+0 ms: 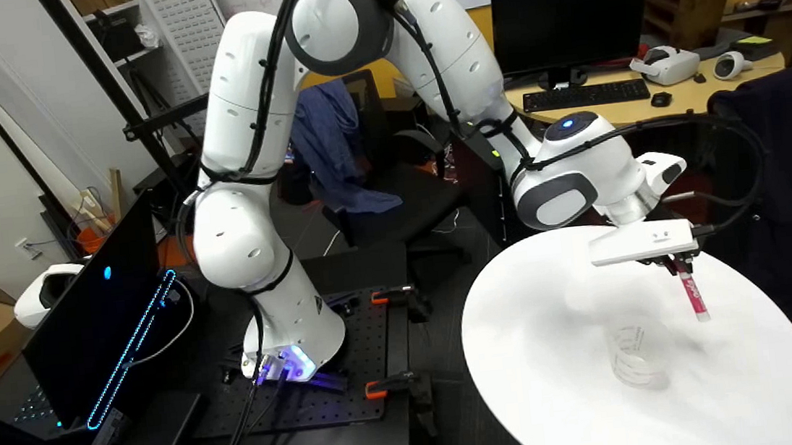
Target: Remove the marker from the cup and put it on the table
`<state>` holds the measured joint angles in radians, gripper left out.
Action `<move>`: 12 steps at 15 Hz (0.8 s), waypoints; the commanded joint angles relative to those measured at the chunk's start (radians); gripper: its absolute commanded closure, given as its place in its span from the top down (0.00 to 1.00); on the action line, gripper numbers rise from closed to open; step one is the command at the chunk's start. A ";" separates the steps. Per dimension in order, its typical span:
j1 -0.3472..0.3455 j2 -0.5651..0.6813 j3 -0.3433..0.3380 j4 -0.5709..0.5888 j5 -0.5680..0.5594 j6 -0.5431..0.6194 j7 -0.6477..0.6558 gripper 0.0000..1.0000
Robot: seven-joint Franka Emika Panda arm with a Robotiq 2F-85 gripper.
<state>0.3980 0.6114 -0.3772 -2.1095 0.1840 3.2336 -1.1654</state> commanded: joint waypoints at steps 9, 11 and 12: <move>-0.257 -0.033 0.276 0.063 -0.488 -0.246 0.249 0.05; -0.294 -0.032 0.314 0.072 -0.505 -0.275 0.246 0.05; -0.308 -0.029 0.330 0.078 -0.509 -0.287 0.246 0.05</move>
<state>0.1415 0.5987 -0.0996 -2.0485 -0.2812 3.0087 -0.9472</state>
